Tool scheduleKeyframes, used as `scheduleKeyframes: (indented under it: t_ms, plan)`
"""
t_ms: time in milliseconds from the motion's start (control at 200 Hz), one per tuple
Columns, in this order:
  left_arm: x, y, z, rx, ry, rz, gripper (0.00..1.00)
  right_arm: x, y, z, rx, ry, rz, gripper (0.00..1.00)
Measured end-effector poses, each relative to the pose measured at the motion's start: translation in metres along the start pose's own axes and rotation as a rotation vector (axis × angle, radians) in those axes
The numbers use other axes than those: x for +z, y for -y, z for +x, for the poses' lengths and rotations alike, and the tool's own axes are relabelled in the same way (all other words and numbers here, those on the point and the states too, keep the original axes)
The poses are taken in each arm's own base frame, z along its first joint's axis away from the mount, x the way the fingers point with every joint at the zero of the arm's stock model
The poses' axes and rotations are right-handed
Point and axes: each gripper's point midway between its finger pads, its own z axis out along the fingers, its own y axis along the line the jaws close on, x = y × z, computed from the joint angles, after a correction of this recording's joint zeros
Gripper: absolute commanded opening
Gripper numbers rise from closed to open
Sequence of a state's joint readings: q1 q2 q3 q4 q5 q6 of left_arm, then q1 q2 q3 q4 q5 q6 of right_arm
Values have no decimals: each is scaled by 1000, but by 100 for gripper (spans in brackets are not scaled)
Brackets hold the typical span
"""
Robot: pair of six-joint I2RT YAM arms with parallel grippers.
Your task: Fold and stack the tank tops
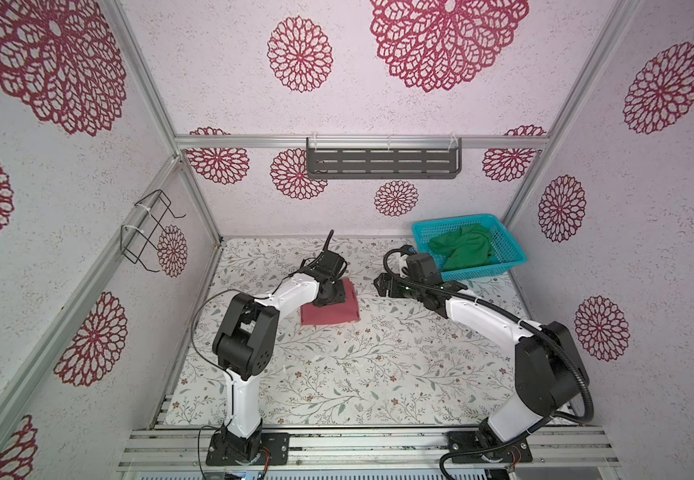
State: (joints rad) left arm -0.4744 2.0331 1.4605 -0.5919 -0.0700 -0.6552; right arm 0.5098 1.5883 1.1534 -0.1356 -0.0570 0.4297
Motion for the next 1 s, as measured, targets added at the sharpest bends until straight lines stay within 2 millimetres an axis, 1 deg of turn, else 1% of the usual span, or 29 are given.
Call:
scheduleKeyframes:
  t_ms: [80, 170, 210, 335, 420, 515, 535, 570, 631, 756, 786, 856, 911, 996]
  plan:
    - [16, -12, 11, 35, -47, -55, 52, -14, 16, -1, -10, 2, 45, 96]
    - [14, -17, 7, 69, -55, -73, 52, -28, 35, -2, -12, 6, 93, 97]
    - [13, -22, 5, 89, -61, -88, 53, -34, 43, -4, -9, 14, 112, 97]
    - [17, -49, 0, 130, -92, -141, 55, -49, 63, -11, 3, 43, 153, 97]
    - [16, -73, -10, 148, -101, -178, 58, -56, 73, -13, 10, 56, 170, 97]
    - [16, -105, -27, 134, -111, -207, 58, -60, 83, -10, 17, 54, 187, 97]
    - [16, -111, -30, 130, -111, -211, 55, -60, 85, -9, 19, 53, 191, 97]
    - [16, -127, -38, 116, -109, -223, 52, -61, 88, -7, 22, 50, 196, 96]
    - [15, -155, -52, 91, -103, -239, 54, -62, 93, -3, 24, 44, 204, 96]
    - [13, -210, -80, 62, -81, -290, 54, -65, 105, 3, 33, 31, 227, 96]
    - [13, -220, -88, 63, -77, -301, 53, -65, 107, 5, 36, 30, 232, 96]
    - [15, -238, -105, 80, -66, -323, 53, -68, 114, 7, 42, 27, 244, 96]
    - [18, -245, -119, 97, -56, -329, 53, -71, 118, 9, 48, 29, 252, 96]
    - [26, -254, -134, 130, -52, -333, 52, -77, 124, 11, 61, 31, 266, 96]
